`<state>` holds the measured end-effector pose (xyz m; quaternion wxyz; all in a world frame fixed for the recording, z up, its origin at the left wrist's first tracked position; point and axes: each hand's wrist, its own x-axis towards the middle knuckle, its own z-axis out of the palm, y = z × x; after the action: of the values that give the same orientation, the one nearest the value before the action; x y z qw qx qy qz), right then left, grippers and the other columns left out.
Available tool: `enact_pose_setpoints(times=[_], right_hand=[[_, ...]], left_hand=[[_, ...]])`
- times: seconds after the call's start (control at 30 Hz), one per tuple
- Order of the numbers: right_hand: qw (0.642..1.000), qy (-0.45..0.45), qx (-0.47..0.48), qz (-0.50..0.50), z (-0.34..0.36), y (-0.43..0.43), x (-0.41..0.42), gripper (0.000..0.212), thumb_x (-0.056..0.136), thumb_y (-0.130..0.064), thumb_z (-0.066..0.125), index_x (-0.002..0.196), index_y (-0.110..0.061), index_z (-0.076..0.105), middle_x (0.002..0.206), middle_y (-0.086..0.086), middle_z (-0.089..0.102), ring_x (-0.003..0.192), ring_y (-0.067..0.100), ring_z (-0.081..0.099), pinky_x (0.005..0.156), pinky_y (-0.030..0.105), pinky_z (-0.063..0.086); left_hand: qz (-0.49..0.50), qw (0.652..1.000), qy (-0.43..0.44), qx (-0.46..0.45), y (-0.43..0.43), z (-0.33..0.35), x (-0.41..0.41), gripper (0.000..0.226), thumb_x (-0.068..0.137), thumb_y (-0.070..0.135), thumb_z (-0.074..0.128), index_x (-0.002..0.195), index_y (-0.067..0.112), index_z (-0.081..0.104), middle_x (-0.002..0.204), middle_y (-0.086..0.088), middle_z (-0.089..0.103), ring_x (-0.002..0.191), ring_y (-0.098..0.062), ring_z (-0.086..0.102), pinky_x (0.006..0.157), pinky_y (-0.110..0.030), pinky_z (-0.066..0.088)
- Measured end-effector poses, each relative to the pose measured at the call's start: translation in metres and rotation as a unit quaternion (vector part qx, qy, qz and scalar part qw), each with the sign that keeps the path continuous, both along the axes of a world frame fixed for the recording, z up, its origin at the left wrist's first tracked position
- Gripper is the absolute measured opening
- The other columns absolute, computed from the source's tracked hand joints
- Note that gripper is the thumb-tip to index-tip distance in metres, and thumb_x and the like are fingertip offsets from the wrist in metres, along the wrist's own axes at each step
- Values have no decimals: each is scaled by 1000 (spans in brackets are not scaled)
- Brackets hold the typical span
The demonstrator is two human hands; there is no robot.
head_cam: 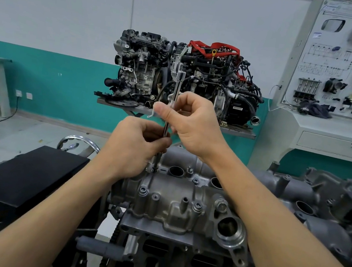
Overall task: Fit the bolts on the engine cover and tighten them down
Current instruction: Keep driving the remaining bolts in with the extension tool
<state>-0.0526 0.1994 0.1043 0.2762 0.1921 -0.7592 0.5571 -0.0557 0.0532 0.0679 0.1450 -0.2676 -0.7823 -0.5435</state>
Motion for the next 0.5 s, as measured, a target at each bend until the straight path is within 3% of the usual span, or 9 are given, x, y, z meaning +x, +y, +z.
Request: enact_pose_setpoints(times=[0.1,0.17,0.27,0.37,0.5], right_hand=[[997,-19,14,79,1,0,2,7,97,-18,63,95,-13,66,87,1,71,54,7,53,50,16,44],[995,-17,13,96,1,0,3,14,101,-10,53,98,-8,67,91,6,73,51,7,52,47,12,41],[998,0,4,68,1,0,2,10,95,-5,63,86,-4,65,78,8,71,46,4,52,47,14,42],[1000,11,-10,20,-1,2,-1,23,85,-11,77,75,-13,57,65,3,62,46,3,50,48,16,41],[995,-24,0,94,1,2,2,9,98,-15,61,94,-8,65,91,15,72,49,6,54,47,14,41]], left_hand=[[6,1000,13,-5,-1,0,0,9,90,7,71,85,13,77,72,1,77,67,-9,72,63,-14,52],[12,1000,19,-11,-2,0,0,13,89,8,71,80,15,75,71,1,76,66,-11,72,62,-14,52],[14,1000,18,-17,-1,0,-1,15,89,9,72,78,19,75,70,4,76,64,-6,70,62,-13,51],[5,1000,4,-6,0,-1,-3,9,88,10,74,85,18,77,73,5,77,70,-9,73,67,-17,55],[2,1000,5,-8,-1,-3,-4,11,89,9,73,83,17,76,73,4,77,72,-11,74,68,-21,56]])
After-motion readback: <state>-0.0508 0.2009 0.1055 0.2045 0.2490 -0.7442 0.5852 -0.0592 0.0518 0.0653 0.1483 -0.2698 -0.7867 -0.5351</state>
